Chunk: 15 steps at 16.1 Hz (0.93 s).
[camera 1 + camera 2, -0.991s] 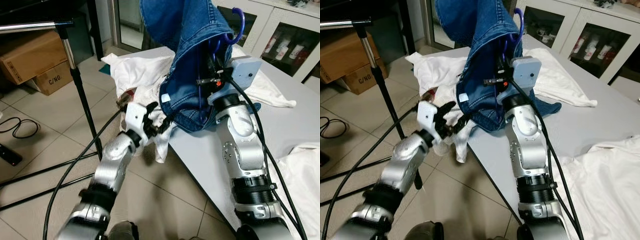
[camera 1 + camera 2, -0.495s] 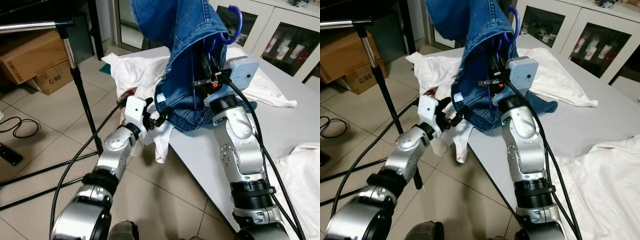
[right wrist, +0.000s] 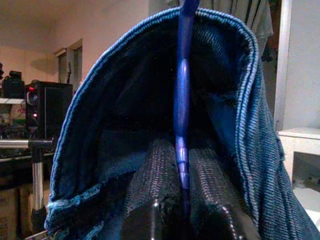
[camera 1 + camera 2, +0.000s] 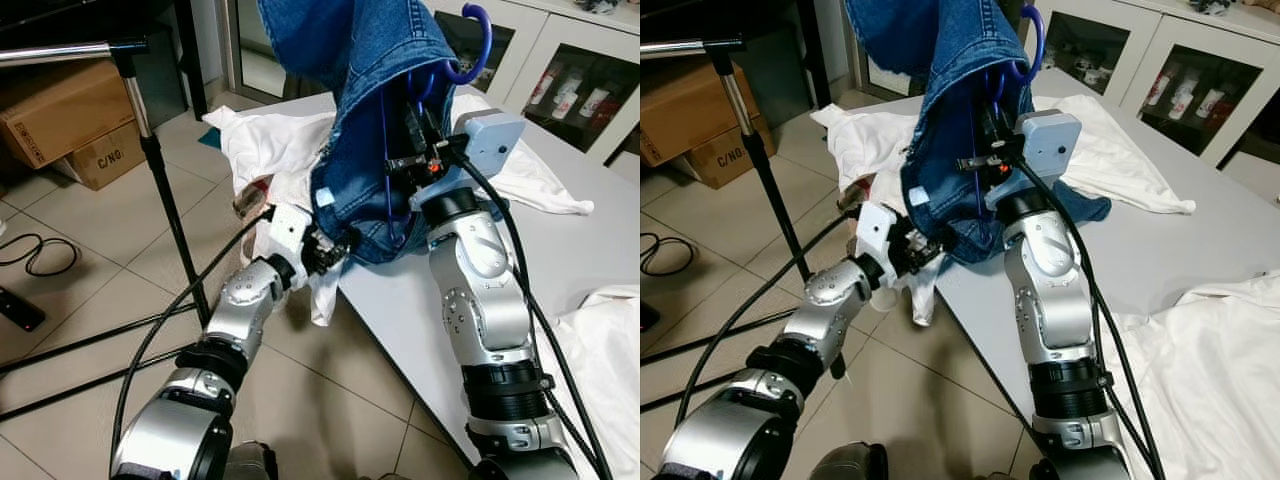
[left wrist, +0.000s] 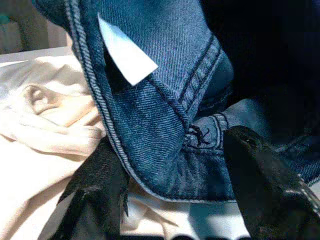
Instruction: Hang hanger
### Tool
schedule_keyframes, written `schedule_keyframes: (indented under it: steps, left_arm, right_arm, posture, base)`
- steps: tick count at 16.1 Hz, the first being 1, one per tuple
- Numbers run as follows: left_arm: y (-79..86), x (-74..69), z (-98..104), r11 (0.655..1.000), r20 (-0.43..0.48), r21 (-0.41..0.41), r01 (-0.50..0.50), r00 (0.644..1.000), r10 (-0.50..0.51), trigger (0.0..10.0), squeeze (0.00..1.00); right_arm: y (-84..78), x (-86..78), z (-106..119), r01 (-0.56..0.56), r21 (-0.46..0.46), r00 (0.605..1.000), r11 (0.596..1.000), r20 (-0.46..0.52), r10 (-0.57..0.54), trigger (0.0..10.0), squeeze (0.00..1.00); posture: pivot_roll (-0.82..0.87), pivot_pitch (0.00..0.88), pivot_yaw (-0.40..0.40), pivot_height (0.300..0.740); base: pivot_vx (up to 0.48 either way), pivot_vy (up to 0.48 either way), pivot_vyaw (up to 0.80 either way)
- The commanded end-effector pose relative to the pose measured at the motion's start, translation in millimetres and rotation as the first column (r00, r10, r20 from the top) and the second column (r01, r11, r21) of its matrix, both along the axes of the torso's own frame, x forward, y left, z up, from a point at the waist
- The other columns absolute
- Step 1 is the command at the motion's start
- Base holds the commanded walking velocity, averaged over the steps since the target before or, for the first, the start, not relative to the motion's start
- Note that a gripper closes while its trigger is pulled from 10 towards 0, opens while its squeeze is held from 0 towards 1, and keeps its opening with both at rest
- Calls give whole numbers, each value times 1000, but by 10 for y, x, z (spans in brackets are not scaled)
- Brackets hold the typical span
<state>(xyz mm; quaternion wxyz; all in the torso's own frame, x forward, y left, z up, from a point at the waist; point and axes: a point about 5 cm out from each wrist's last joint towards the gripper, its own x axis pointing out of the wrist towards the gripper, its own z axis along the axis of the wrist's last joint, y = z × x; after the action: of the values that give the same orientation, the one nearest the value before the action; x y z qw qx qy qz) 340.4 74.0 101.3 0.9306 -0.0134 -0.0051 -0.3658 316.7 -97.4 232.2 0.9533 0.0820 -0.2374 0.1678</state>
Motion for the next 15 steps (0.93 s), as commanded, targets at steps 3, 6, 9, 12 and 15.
schedule_keyframes:
  steps: [3,6,9,12,15]
  left_arm:
    - [-47,-38,-25,1000,5,-4,30,1000,-30,0,0]
    - [-61,-72,-3,998,26,-24,60,998,-60,0,0]
    - [-133,-146,19,991,48,-40,126,991,-124,0,0]
    - [-283,-304,85,963,89,-62,263,962,-257,0,0]
    - [-357,-350,300,945,162,-79,317,940,-302,0,0]
  right_arm:
    - [-8,-39,148,-4,20,998,1000,58,3,10000,0]
    - [-10,-41,130,9,12,999,1000,54,-10,10000,0]
    - [-46,-35,122,73,7,996,997,59,-74,10000,0]
    - [-106,-11,103,145,37,988,989,49,-146,10000,0]
    - [-91,-21,39,161,18,986,987,50,-162,10000,0]
  posture:
    - [74,25,-46,740]
    - [76,27,-45,740]
    - [75,29,-42,740]
    - [78,30,-42,740]
    - [83,30,-45,740]
  base:
    - [0,0,0]
    - [0,0,0]
    - [0,0,0]
    - [0,0,0]
    - [0,0,0]
